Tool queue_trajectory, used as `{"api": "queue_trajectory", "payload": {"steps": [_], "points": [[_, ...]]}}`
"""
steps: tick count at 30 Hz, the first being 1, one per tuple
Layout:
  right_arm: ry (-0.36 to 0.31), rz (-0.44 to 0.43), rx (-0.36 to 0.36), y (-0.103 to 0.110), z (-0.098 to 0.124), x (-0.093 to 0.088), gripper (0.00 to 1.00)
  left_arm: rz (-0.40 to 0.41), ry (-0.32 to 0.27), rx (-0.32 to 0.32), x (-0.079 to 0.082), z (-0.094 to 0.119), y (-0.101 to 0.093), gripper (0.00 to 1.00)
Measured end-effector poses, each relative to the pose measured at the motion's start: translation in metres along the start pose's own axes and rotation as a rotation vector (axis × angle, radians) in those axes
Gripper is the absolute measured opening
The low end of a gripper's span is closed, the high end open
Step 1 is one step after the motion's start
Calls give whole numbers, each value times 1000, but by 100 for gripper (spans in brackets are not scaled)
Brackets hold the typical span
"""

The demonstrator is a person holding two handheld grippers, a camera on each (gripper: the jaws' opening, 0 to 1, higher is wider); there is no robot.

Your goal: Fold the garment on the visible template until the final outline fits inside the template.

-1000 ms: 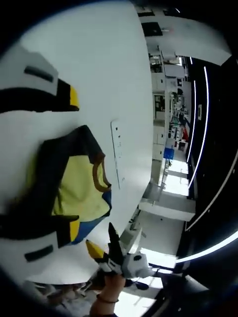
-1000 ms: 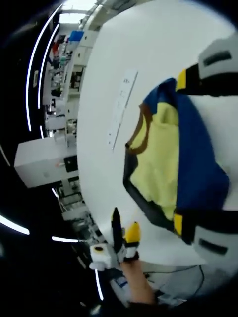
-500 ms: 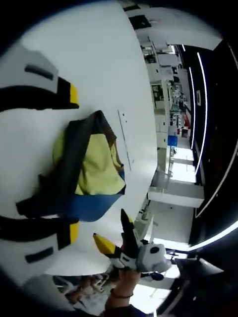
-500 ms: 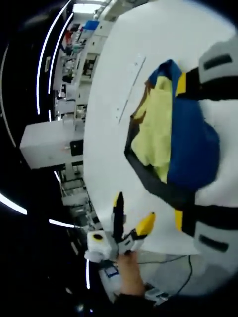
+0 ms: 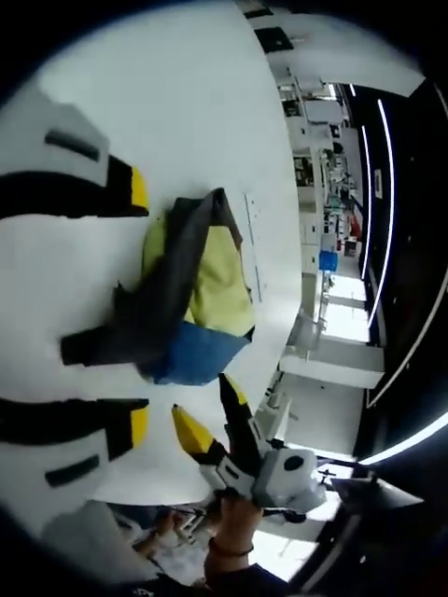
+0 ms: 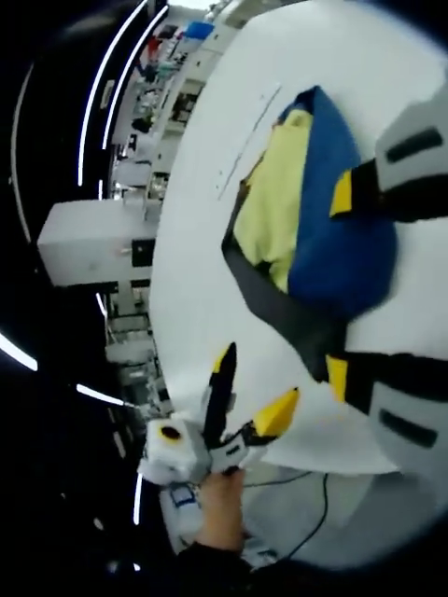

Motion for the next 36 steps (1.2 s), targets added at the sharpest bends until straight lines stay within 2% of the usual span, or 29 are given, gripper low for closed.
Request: {"api": "queue_trajectory", "payload": {"steps": [4,8,11,17,22,26,31,36], "points": [[24,96,-7,7,-8,-8,39,-28,-8,-8,-7,-1,-12,70],[35,107,-15,9,-14,-15,36,-53,6,-8,-16,-2,-16,65],[35,130,-34,8,-20,-21,26,-56,16,-2,-20,-3,-18,59],[46,160,-78,4,-29,-29,15,-55,34,15,-29,-8,-13,48],[47,131,-102,-1,-33,-35,8,-60,54,8,-37,-11,-14,37],[51,86,-110,-5,-34,-40,0,-29,84,15,-45,-13,-12,31],[60,51,-110,-6,-38,-45,1,-14,87,24,-47,-15,-12,25],[87,100,-119,1,-39,-46,2,-8,97,20,-47,-17,-16,17]]}}
Point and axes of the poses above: the point that each gripper's makers call its tool centre point, and the gripper's own axes: z roughly backward along the fingers, y roughly to its left, x roughly out of its top, the point moved 5 cm from there along z, roughly backward along the fingers, and after that the axes turned 7 degrees about -z, right-handed, at the moved point
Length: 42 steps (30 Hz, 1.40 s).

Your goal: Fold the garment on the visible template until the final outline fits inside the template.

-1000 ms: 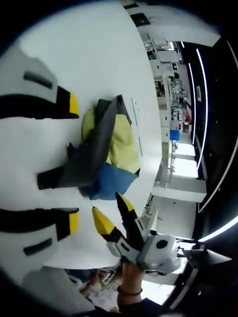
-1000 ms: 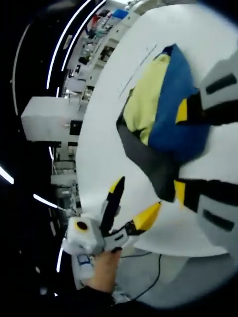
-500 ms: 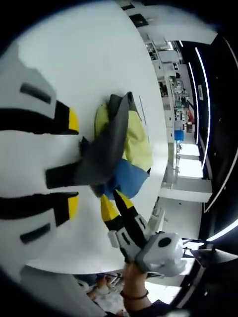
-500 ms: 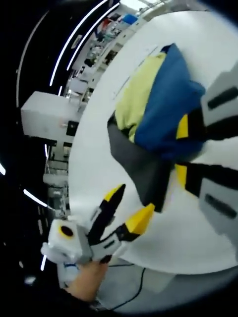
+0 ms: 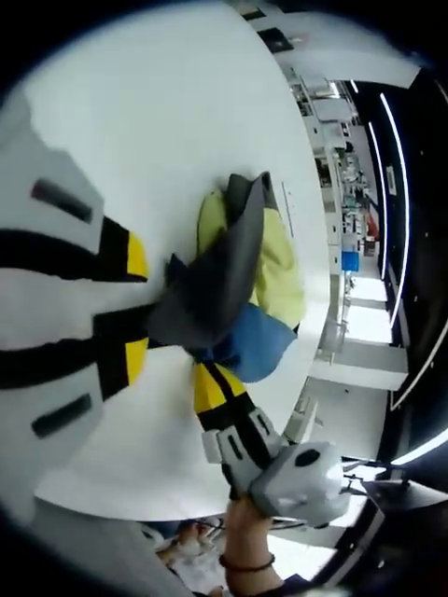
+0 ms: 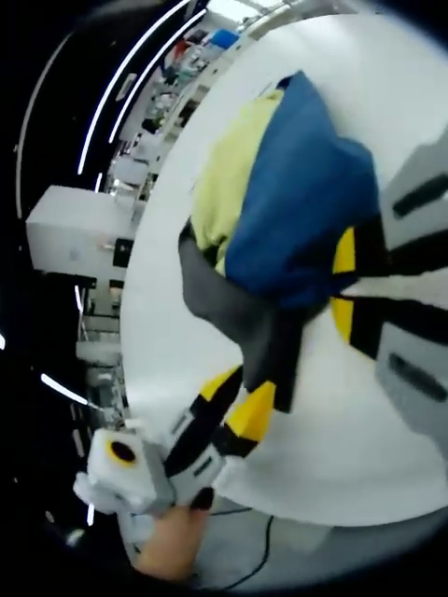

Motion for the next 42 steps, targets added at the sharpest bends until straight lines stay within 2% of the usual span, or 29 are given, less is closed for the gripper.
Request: {"api": "queue_trajectory", "payload": {"steps": [6,12,17,21,23,24,25,26,27,30,34,37,42], "points": [[7,16,-11,-3,1,2,0,-1,19,-9,-3,-3,-2,5],[0,-12,-7,-3,2,1,0,-6,28,-22,-4,-6,-4,1],[1,0,9,-2,6,1,0,-4,24,-26,-1,-2,-3,0],[-32,-34,25,-4,19,8,0,-1,-3,-7,10,8,1,0],[-53,-46,28,-6,29,15,0,28,-36,3,18,15,5,0],[-63,-58,28,-7,32,17,0,68,-56,5,27,19,2,0],[-83,-85,51,-6,37,20,0,87,-61,5,29,21,3,0],[-85,-94,61,-6,38,20,0,86,-60,4,29,24,5,0],[-90,-141,72,-8,41,21,0,91,-57,12,30,27,8,0],[-96,-139,52,-17,52,23,0,98,-49,34,31,34,14,0],[-171,-235,29,-31,71,33,0,93,-48,92,30,49,31,0],[-213,-306,-5,-45,90,35,0,109,-41,133,27,60,46,0],[-232,-341,-64,-67,112,30,0,100,-18,190,24,72,64,0]]}}
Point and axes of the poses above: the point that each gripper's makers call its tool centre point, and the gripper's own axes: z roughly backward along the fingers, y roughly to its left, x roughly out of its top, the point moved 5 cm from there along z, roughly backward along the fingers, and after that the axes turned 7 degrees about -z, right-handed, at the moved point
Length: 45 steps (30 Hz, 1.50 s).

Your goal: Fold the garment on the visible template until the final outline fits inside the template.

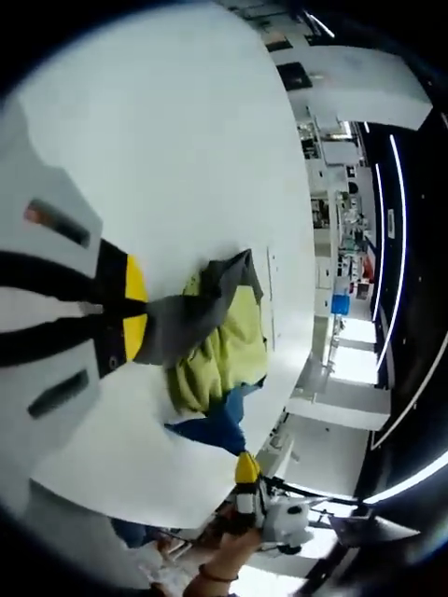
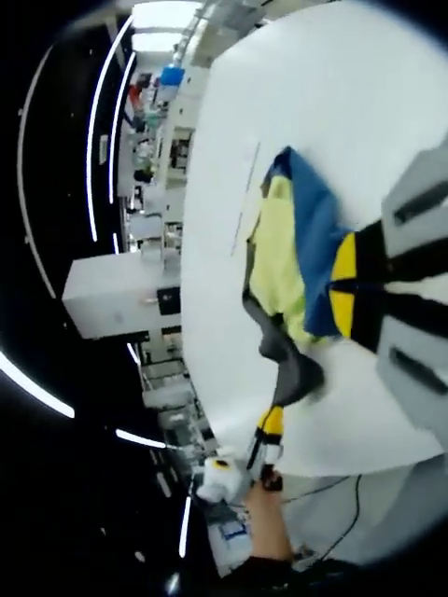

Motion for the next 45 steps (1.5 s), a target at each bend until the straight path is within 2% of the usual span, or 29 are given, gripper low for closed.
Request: {"api": "queue_trajectory", "payload": {"steps": [7,12,14,15,16,21,27,37,40,45], "points": [[-35,-52,-98,-31,25,6,0,-27,39,82,-3,9,26,0],[-51,-95,-162,-51,39,5,0,-10,45,140,-6,16,47,0],[-52,-121,-186,-58,44,4,0,24,36,182,-6,21,55,0],[-55,-124,-193,-60,46,3,0,29,34,189,-7,22,58,0],[-58,-130,-200,-63,48,3,0,37,32,201,-10,27,70,0],[-74,-173,-243,-74,56,1,0,49,39,237,-14,33,88,0],[-86,-275,-294,-98,65,-4,0,57,61,267,-19,30,102,0],[-87,-456,-419,-128,79,-21,0,28,150,328,-35,18,137,0],[-82,-499,-458,-136,84,-29,0,21,157,345,-36,20,134,0],[-77,-564,-487,-148,88,-39,0,2,187,361,-38,11,143,0]]}}
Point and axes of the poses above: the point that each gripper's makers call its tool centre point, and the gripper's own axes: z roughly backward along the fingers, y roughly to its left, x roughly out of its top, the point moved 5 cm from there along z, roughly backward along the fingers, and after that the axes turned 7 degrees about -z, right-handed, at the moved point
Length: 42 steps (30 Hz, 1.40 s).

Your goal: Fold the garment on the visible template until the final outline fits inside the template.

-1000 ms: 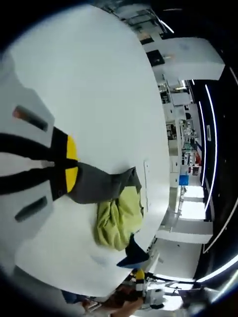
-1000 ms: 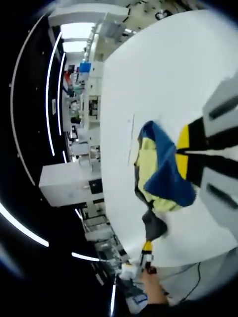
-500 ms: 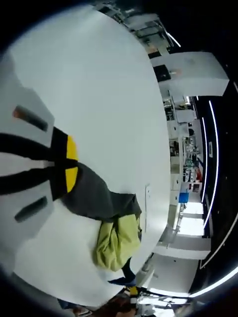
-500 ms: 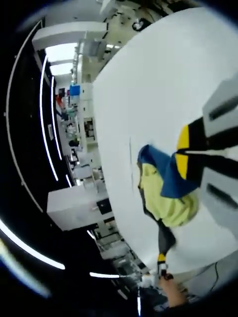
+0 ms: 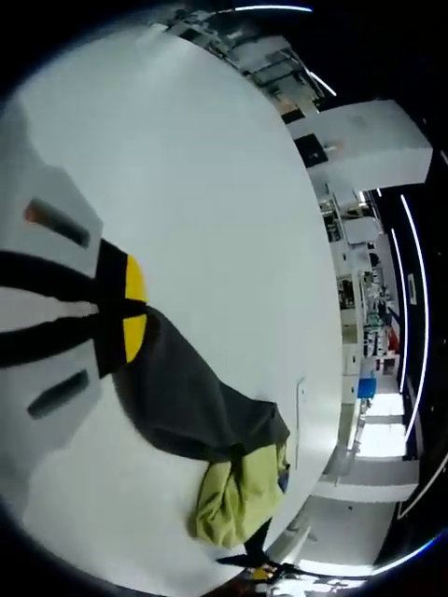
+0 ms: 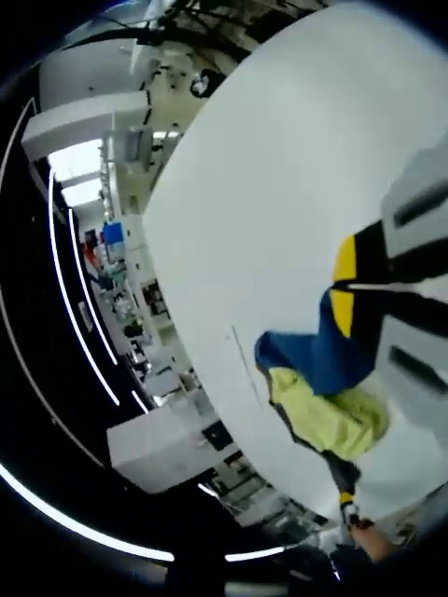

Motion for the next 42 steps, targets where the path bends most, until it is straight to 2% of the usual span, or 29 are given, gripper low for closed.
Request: {"api": "queue_trajectory", "payload": {"steps": [6,12,15,26,32,38,42], "points": [[15,-22,-54,-23,-5,3,0,16,17,6,-3,-10,13,0],[29,-33,-65,-33,-14,10,0,-1,36,14,-3,-17,27,0],[39,-54,-97,-41,-18,15,0,-3,40,23,-3,-15,28,0],[74,-77,-187,-62,-14,12,0,-12,71,64,1,-28,52,0],[100,-34,-235,-70,-10,9,0,-29,83,62,4,-31,55,0],[126,31,-217,-65,-8,5,0,-39,75,56,8,-29,53,0],[122,97,-206,-61,-8,6,0,-69,56,24,11,-26,45,9]]}}
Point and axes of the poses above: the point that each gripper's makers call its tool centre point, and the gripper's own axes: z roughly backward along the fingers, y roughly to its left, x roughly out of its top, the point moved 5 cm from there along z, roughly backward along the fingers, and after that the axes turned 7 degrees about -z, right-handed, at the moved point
